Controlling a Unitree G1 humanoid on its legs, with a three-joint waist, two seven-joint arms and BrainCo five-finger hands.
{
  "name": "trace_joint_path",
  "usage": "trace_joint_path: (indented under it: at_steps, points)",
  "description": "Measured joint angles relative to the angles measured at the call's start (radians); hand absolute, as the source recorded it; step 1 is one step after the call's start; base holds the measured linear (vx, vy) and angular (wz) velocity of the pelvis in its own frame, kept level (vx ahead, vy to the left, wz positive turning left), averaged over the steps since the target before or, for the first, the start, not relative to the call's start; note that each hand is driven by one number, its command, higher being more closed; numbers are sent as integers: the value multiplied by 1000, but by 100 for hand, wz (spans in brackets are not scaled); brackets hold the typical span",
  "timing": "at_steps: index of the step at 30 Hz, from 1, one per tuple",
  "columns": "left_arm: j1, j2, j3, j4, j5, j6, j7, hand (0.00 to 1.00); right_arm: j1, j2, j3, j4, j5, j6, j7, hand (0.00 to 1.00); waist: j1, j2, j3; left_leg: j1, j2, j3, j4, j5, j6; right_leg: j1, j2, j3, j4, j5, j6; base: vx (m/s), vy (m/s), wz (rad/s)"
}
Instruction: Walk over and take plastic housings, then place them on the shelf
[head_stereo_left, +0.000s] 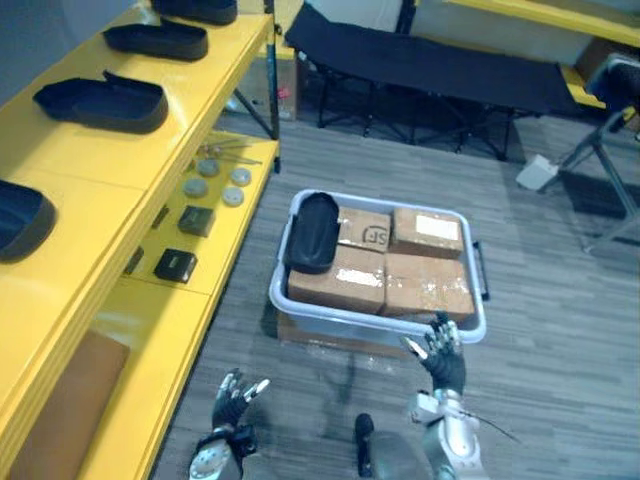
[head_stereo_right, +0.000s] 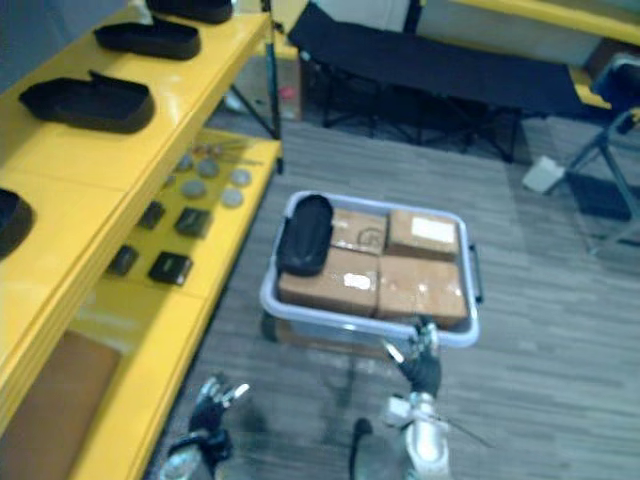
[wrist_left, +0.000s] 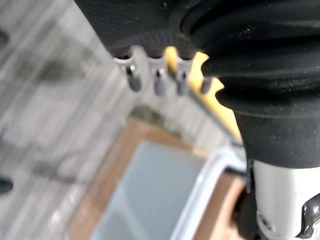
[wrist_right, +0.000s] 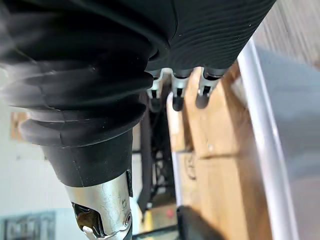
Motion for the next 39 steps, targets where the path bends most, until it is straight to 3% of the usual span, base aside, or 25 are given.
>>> trace_joint_path:
  at_steps: [1, 3, 4, 5, 6, 8, 9, 13, 15, 17, 19, 22, 24, 28, 30, 39]
  points:
    - [0, -5, -14, 7, -2, 0, -1, 0, -2, -7, -3, 1, 0, 9, -2, 0, 1, 7, 5, -5, 7, -5, 12, 8, 13, 0, 9, 1, -1, -7, -6, -91, -169, -1]
    - [7, -21, -46, 32, -1, 1, -12, 0, 4, -18, -45, 14, -19, 34, -2, 0, 1, 10, 16, -75, 14, -49, 140, 75, 103, 38, 4, -19, -45, -15, -21, -57, -165, 12]
    - [12, -21, -50, 26, 4, 0, -21, 0, 8, -21, -60, 14, -16, 33, 0, 0, 0, 10, 17, -96, 13, -51, 174, 90, 111, 54, -5, -29, -63, -8, -30, -26, -135, 26]
    - [16, -22, -50, 17, 5, 0, -36, 0, 15, -23, -90, 21, -7, 33, 3, 0, 1, 4, 23, -122, -16, -53, 191, 65, 94, 66, -23, -31, -76, -4, -33, -14, -59, 31]
    - [20, -21, -50, 9, 9, 1, -44, 0, 9, -40, -133, 26, 23, 33, 3, 0, 0, 16, 28, -131, -84, -75, 138, 44, 81, 75, -46, -38, -86, -4, -33, -16, -17, 29]
    - [20, -20, -46, 3, 9, 1, -55, 0, -3, -55, -165, 33, 36, 30, 1, 0, 1, 30, 34, -137, -139, -93, 58, 46, 79, 75, -60, -52, -92, -3, -32, -15, 97, 11]
    - [20, -12, -38, 7, 21, 5, -80, 0, -47, -71, -188, 71, 44, 31, 0, 0, 16, 43, 51, -127, -184, -129, -34, 80, 64, 71, -64, -55, -96, 9, -13, -1, 160, -4]
    - [5, 40, -40, 12, 97, 19, -119, 0, -228, -81, -199, 202, 43, 45, -35, 0, 41, 19, 72, -119, -249, -125, -101, 109, 83, 75, -122, -85, -152, 65, 28, 37, 122, 13]
    - [-5, 56, -47, 17, 128, 19, -126, 0, -362, -117, -225, 270, 58, 65, -41, 0, 55, 21, 76, -119, -278, -128, -124, 125, 99, 76, -146, -101, -168, 92, 41, 95, 95, 16]
    - [-33, 51, -48, 15, 118, 9, -123, 0, -575, -206, -268, 374, 85, 99, -41, 0, 71, 41, 107, -134, -302, -146, -133, 135, 113, 88, -158, -127, -193, 122, 49, 81, 60, 32]
    - [-76, 49, -47, 10, 90, -15, -123, 0, -786, -297, -298, 485, 122, 124, -41, 0, 87, 59, 158, -163, -313, -183, -130, 142, 121, 85, -162, -169, -201, 141, 49, 2, 53, 45]
    - [-95, 47, -48, 3, 81, -33, -124, 0, -931, -355, -303, 567, 144, 153, -41, 0, 104, 60, 184, -200, -319, -209, -123, 148, 124, 67, -164, -194, -201, 144, 49, -24, 26, 33]
    - [-99, 24, -49, 7, 76, -41, -124, 0, -1087, -421, -275, 693, 160, 190, -54, 0, 144, 70, 194, -236, -325, -219, -117, 152, 128, 39, -167, -203, -200, 160, 44, -13, 48, 16]
    - [-110, 13, -76, 14, 68, -49, -126, 0, -1231, -480, -212, 795, 179, 249, -64, 0, 159, 98, 220, -259, -342, -260, -104, 156, 134, 37, -182, -245, -183, 161, 43, -30, 52, 29]
    - [-130, 12, -89, 23, 68, -66, -127, 0, -1303, -512, -176, 856, 179, 286, -64, 0, 193, 111, 235, -273, -348, -264, -93, 156, 136, 22, -190, -247, -166, 161, 43, -68, 79, 8]
    - [-168, 13, -107, 77, 16, -98, -129, 0, -1417, -568, -108, 943, 172, 418, -55, 0, 206, 153, 262, -363, -358, -273, 10, 131, 158, -20, -204, -274, -142, 160, 41, -70, 53, 4]
